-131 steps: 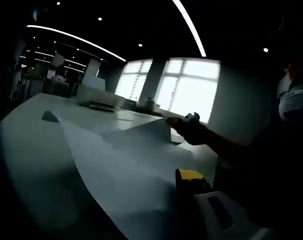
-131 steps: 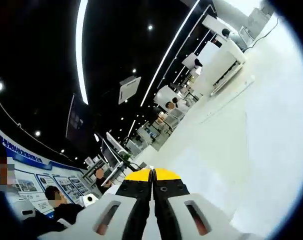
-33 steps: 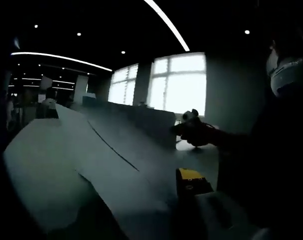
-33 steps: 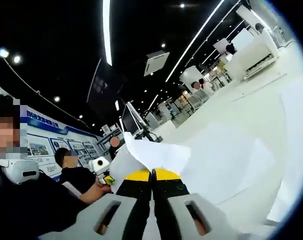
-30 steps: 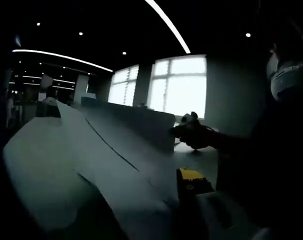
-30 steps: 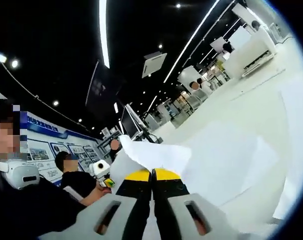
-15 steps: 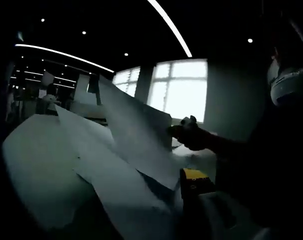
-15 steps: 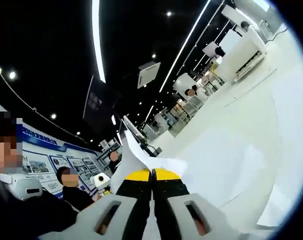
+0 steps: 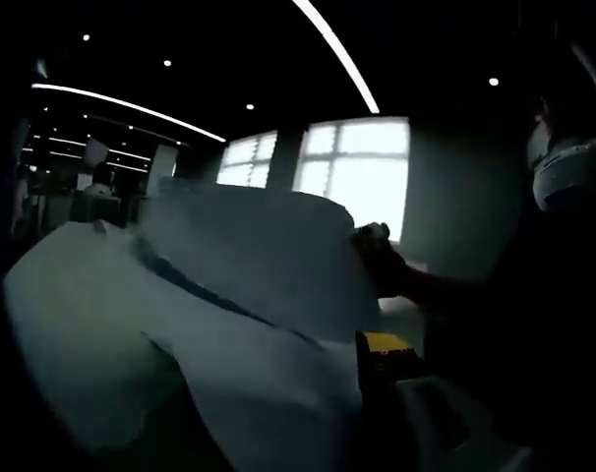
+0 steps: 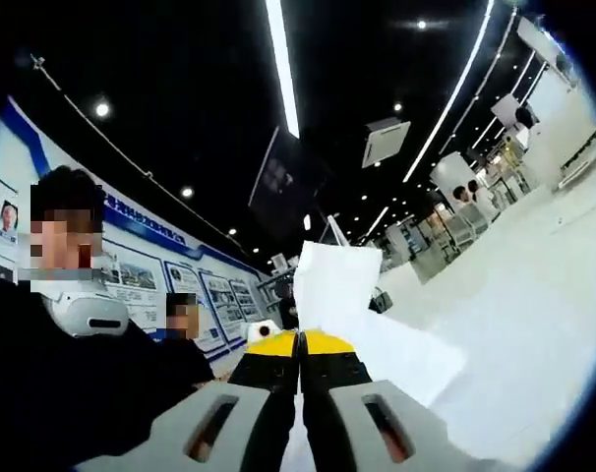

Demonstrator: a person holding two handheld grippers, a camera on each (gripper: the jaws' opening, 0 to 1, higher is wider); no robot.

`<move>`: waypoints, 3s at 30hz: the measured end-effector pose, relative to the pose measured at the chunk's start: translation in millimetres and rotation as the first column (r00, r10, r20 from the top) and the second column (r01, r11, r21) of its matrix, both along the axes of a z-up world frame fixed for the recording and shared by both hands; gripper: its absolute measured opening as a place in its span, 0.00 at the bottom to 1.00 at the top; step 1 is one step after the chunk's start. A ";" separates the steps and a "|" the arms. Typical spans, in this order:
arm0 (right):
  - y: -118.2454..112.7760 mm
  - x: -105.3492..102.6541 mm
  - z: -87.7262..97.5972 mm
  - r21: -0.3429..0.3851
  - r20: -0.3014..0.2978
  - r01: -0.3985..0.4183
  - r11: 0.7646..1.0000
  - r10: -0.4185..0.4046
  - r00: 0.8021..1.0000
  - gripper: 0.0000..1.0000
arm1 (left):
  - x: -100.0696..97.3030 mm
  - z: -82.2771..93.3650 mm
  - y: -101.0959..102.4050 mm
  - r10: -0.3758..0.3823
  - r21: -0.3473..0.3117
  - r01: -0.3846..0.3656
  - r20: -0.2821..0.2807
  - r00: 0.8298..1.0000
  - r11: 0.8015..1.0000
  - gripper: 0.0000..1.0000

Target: Organize the stack of printing papers by aligning and flattening the scattered papers on the table

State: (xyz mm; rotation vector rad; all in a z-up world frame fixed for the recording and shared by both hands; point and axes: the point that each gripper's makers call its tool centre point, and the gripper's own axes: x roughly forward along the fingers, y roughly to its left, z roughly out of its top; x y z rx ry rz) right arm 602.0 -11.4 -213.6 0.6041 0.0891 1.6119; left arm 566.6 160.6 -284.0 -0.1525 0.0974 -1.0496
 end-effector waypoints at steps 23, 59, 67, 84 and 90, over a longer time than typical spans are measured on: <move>-18.6 9.1 -19.5 -0.075 -0.060 -0.136 0.988 0.132 0.989 0.00 | -2.3 2.5 1.4 -0.038 -0.016 0.038 0.003 0.999 0.999 0.36; 35.3 -35.7 -26.6 -0.093 -0.050 -0.226 0.970 0.222 0.974 0.00 | 7.2 4.6 12.0 0.031 -0.013 -0.031 0.044 0.999 0.999 0.27; 36.1 -40.0 -35.7 -0.156 0.007 -0.225 0.962 0.228 0.974 0.00 | 11.5 5.9 12.1 0.073 -0.002 -0.073 0.065 0.995 0.997 0.09; -28.5 49.4 -54.8 -0.373 0.188 0.240 0.896 -0.180 0.966 0.29 | 7.1 29.5 23.9 0.016 -0.027 -0.013 0.120 0.993 1.000 0.05; -11.0 60.1 -4.2 -0.314 0.352 0.274 0.909 -0.157 0.923 0.41 | 11.3 44.5 19.6 -0.052 0.045 0.045 0.167 0.985 0.998 0.05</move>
